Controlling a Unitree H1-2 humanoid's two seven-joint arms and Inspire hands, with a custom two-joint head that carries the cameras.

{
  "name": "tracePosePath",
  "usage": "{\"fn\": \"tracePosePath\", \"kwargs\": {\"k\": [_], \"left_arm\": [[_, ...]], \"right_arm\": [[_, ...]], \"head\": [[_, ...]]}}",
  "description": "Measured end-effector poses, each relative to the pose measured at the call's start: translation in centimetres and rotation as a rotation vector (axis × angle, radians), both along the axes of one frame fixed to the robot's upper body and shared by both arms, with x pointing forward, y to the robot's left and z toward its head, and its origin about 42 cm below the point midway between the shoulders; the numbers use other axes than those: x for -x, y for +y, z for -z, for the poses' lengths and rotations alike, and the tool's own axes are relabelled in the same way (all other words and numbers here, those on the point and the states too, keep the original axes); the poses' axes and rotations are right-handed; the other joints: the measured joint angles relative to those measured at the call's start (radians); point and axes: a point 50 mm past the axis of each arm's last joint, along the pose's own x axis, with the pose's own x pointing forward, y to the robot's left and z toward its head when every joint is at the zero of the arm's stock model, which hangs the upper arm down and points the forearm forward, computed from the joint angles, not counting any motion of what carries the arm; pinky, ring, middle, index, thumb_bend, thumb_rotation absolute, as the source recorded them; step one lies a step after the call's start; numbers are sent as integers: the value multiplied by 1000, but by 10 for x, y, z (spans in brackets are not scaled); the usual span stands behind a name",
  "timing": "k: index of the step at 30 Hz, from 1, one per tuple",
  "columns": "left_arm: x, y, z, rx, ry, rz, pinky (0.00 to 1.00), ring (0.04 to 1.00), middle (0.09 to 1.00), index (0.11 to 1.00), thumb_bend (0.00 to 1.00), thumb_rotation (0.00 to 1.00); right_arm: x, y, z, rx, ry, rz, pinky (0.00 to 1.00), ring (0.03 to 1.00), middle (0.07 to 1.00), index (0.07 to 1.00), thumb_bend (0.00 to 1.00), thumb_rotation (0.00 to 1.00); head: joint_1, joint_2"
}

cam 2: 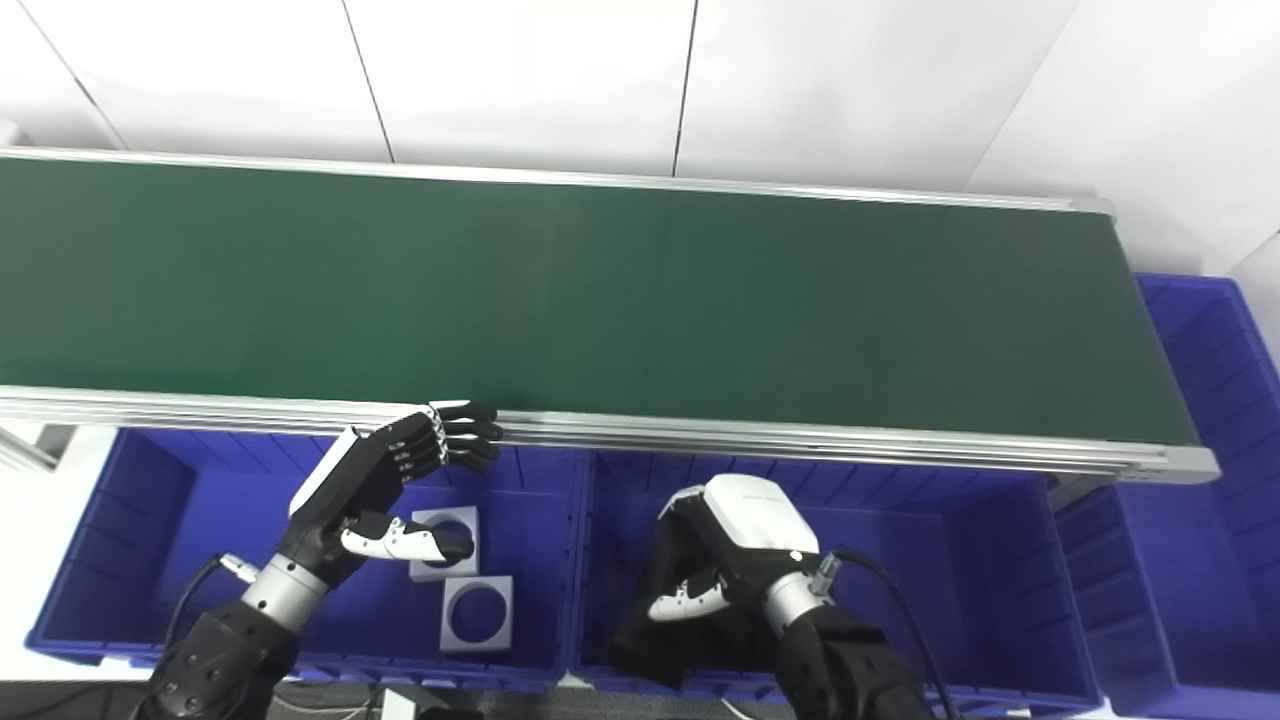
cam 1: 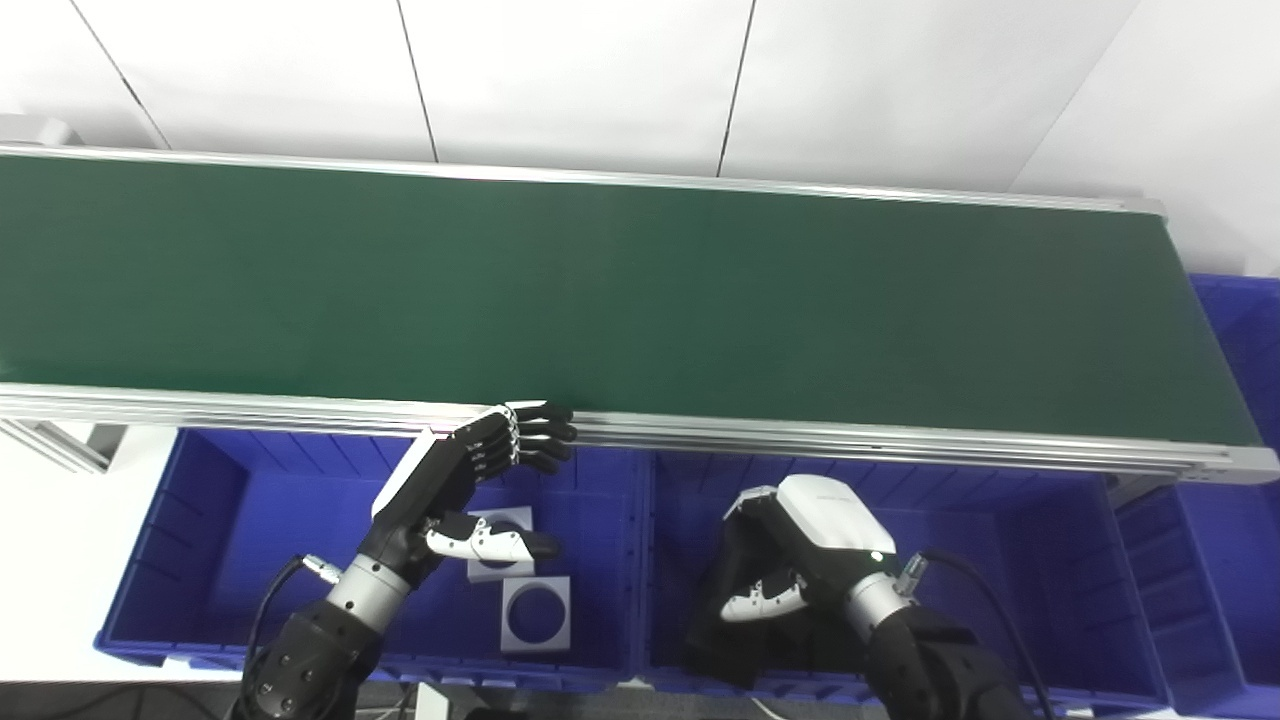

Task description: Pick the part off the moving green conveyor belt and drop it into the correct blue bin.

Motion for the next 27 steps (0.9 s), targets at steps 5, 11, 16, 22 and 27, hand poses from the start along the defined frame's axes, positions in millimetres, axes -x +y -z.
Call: {"fn": "tracePosePath", "kwargs": {"k": [5,11,16,22,27], "left_arm": [[0,1,-1,-2,-3,1,625,673,727,746,909,293],[0,2,-3,-8,-5,12,622,676,731,747,906,283],[2,2,-3,-9,-4,17,614,675,732,750,905,287],[3,2,-2,-10,-1,16,614,676,732,749,901,282],[3,3,-2,-11,2,14,621,680,739,755,898,280]], "right_arm": [[7,-6,-3,-172,-68,105,885,993,1000,980,814,503],[22,-7,-8,-412,-130,152,837,964,1000,993,852,513],[20,-4,-17,-604,-236,168,829,938,979,1000,870,563],[26,-6,-9,-759,-178,208,805,890,929,980,880,564],[25,-9,-10,-835,-153,212,800,875,900,955,912,501]], "head": [[5,2],[9,6],[12,11],[14,11],[15,9]]}}
